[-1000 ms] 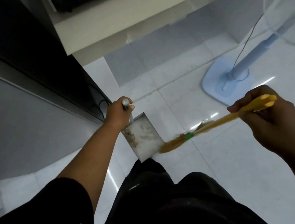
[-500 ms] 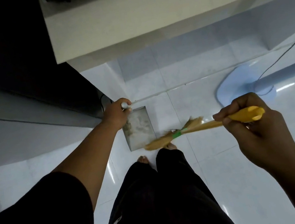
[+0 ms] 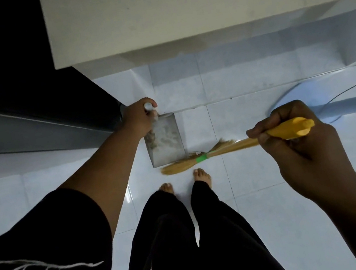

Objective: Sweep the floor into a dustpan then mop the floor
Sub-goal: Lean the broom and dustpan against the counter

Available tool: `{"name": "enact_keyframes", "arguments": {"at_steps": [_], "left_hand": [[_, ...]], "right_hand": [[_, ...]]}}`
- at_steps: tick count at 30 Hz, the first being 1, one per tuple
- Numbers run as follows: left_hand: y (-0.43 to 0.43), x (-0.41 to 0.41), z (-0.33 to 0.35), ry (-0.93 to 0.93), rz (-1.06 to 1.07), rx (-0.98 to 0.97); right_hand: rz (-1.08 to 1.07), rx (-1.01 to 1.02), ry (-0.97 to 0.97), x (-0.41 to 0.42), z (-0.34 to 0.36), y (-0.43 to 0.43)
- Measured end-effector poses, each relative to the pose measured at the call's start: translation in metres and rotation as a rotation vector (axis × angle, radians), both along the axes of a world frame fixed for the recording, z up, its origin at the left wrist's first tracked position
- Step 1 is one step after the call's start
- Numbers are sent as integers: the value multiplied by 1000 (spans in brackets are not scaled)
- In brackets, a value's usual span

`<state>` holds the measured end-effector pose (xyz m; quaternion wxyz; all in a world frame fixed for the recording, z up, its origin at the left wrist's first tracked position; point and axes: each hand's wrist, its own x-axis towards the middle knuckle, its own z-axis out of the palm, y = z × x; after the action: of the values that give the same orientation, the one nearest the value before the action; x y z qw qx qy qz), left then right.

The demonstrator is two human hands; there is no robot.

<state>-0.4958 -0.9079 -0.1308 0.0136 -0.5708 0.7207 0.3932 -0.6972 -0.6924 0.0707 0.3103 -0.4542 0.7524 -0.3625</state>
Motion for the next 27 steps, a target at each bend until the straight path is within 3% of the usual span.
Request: {"name": "enact_keyframes", "arguments": {"at_steps": [7,19,24,27], "left_hand": [[-4,0,-4,108,127,105],[-8,11,-3,21,105,116],[-1,15,0,60,159,103],[4,17,-2,74,199,152]], "right_hand": [[35,-7,-18,13,-5,-30],[161,0,171,39,-29,-126],[222,184,74,48,-81,-163],[196,197,16,50,-105,-176]]}}
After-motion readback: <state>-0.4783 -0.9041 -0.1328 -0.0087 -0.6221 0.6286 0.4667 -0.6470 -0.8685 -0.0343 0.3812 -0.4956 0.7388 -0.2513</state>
